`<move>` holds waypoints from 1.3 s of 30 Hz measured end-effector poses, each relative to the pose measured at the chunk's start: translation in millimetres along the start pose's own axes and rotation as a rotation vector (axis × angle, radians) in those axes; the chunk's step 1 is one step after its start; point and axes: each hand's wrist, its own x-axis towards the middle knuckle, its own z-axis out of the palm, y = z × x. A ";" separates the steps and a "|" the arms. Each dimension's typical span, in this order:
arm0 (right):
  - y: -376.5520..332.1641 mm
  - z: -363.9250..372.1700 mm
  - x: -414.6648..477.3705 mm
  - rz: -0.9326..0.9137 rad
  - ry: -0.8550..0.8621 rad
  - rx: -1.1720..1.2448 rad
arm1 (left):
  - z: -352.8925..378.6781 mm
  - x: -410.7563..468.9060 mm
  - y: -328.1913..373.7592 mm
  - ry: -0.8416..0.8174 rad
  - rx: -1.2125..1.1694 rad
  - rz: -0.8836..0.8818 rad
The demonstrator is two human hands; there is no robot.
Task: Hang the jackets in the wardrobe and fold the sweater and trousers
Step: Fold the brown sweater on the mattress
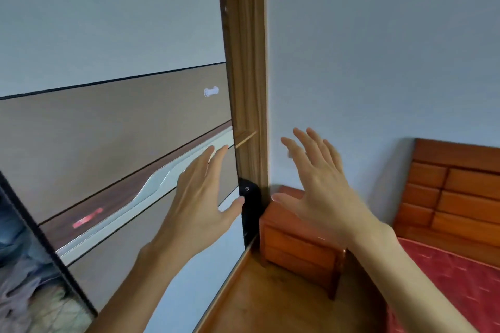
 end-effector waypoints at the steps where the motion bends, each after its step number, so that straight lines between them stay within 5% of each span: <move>1: 6.8 -1.2 -1.9 0.036 -0.002 -0.016 | 5.6 6.3 4.3 -0.003 -0.022 0.015; 21: 74.1 -71.8 -102.7 0.672 0.089 -0.419 | 110.4 89.4 106.1 -0.336 -0.509 0.485; 39: -0.8 -183.4 -406.2 1.302 0.281 -0.632 | 166.2 -83.3 344.0 -0.760 -0.718 1.055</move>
